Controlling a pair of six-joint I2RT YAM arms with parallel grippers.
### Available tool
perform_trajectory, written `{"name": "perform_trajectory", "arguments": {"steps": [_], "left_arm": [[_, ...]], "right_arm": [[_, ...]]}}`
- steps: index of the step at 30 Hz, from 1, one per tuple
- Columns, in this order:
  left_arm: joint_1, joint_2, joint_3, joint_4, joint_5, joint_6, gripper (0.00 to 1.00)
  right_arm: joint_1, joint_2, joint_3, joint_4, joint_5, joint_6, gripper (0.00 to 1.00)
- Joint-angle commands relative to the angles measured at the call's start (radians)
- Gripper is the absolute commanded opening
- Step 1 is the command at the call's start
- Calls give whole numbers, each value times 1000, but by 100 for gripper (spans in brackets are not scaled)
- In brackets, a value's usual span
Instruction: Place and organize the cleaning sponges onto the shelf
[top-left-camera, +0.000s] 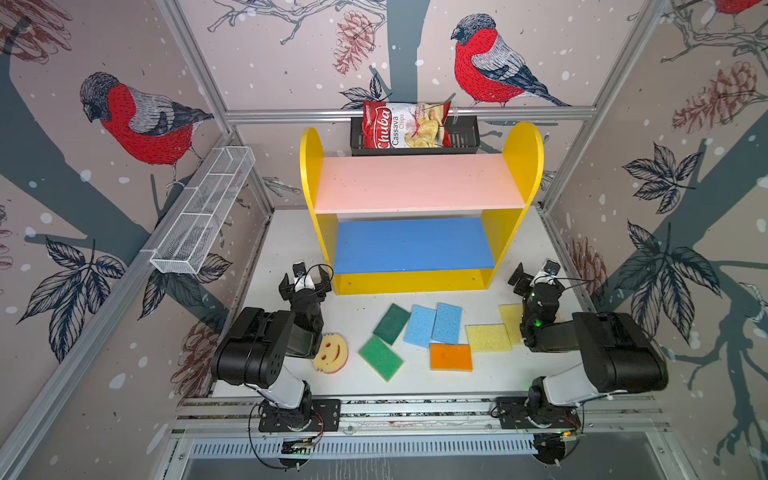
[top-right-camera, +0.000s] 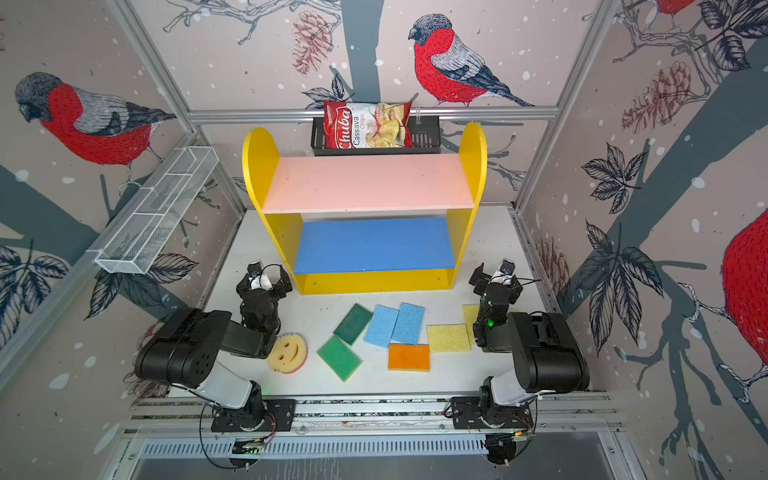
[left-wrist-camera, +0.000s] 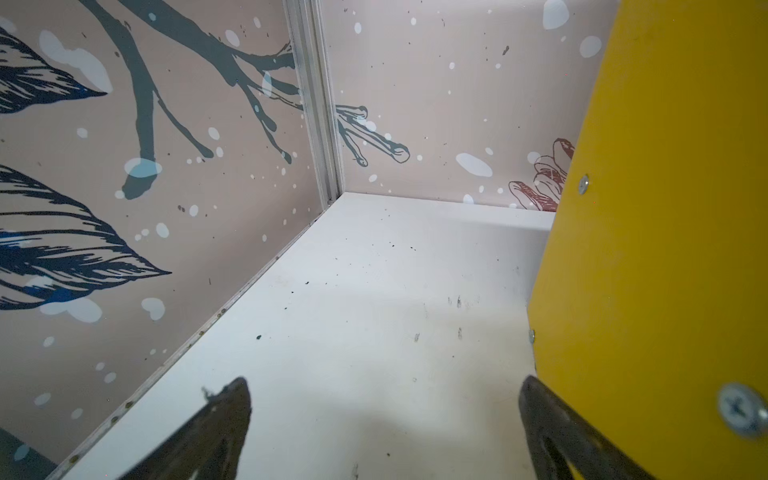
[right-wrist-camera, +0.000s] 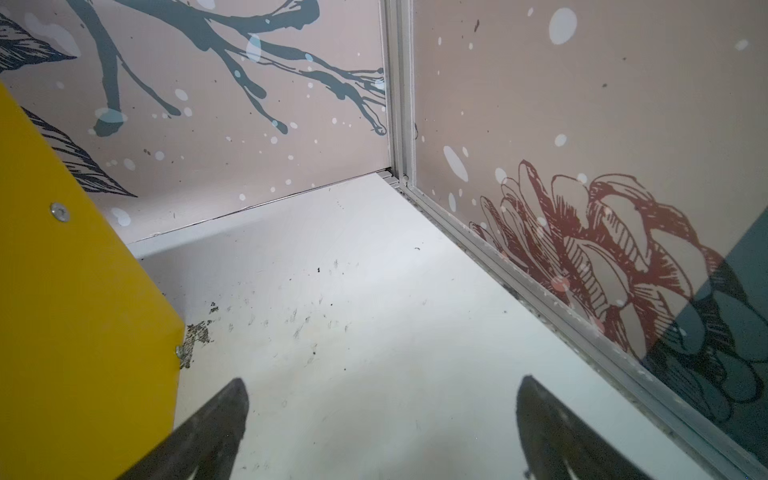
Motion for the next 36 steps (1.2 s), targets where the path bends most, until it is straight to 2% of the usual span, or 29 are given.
{"name": "perform_trajectory", "arguments": {"steps": [1,24,26,28,30,31,34,36], "left_arm": [[1,1,-1,42,-6,6,99],[13,-8,6,23,6,-2,99],[5,-45,13,-24,-12,-2,99],[-34,-106,49,-119,-112,17,99],[-55,-181,108,-267,-121,43,99],[-63,-215,134,-313,-122,51,99],[-77,-303,196,-413,-178,22,99],[-79,-370,262,-567,-220,-70,99]], "right_arm": [[5,-7,-4,30,-15,9,99],[-4,-14,-13,43,-36,11,100],[-1,-50,-16,42,-34,-7,100],[8,-160,21,-142,-17,-4,100],[9,-241,69,-305,14,48,100],[18,-281,70,-331,39,64,100],[116,-357,56,-361,211,61,100],[189,-402,76,-460,283,56,99]]}}
